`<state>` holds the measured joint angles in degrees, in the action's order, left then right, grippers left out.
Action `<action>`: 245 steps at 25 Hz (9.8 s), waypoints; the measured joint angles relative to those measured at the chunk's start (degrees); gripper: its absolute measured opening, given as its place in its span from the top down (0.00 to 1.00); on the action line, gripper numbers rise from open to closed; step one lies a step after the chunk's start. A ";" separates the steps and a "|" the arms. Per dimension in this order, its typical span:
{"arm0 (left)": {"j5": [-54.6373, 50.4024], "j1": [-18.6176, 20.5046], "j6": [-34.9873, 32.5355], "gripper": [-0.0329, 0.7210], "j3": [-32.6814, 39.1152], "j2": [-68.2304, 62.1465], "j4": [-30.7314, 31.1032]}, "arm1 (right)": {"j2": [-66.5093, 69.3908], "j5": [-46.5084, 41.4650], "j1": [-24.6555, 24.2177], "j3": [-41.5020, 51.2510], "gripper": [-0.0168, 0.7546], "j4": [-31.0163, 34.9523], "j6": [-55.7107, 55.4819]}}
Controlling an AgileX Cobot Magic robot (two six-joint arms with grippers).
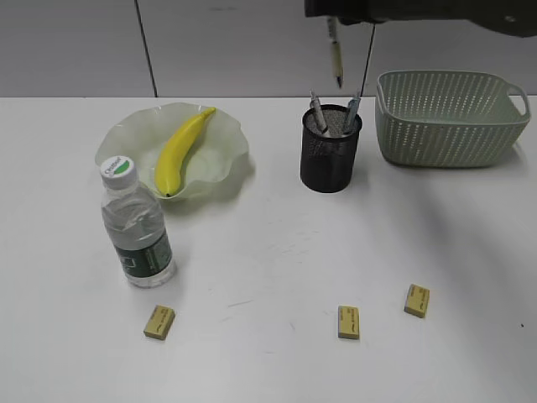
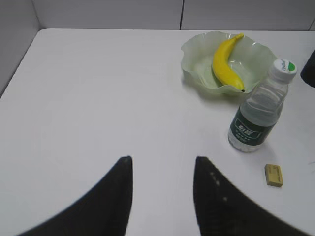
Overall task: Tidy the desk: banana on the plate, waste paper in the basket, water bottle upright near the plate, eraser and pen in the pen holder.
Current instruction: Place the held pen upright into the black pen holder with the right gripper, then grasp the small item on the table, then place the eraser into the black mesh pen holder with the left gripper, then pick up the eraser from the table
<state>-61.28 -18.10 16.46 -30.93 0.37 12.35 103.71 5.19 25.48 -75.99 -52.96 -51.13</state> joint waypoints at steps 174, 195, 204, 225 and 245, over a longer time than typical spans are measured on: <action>69.80 -29.19 -16.46 0.69 -0.98 -102.90 -21.24 | -104.10 -65.06 0.21 46.72 0.66 48.63 42.24; 66.35 -29.93 -16.46 0.71 -25.95 -94.73 -23.99 | -104.10 -65.06 0.21 46.72 0.67 48.63 42.26; 57.56 -26.70 -16.46 0.71 -61.09 -117.76 -21.01 | -104.10 -65.06 0.21 46.72 0.67 48.63 42.26; 36.30 -21.96 -16.46 0.32 -73.51 -123.40 -16.19 | -104.10 -65.06 0.21 46.72 0.67 48.63 42.26; 11.76 -21.91 -6.28 0.40 -3.75 -28.98 -5.55 | -104.10 -65.06 0.21 46.72 0.67 48.63 42.26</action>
<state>-49.51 -40.02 10.18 -34.68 -28.61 6.80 -0.39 -59.87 25.68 -29.27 -4.33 -8.87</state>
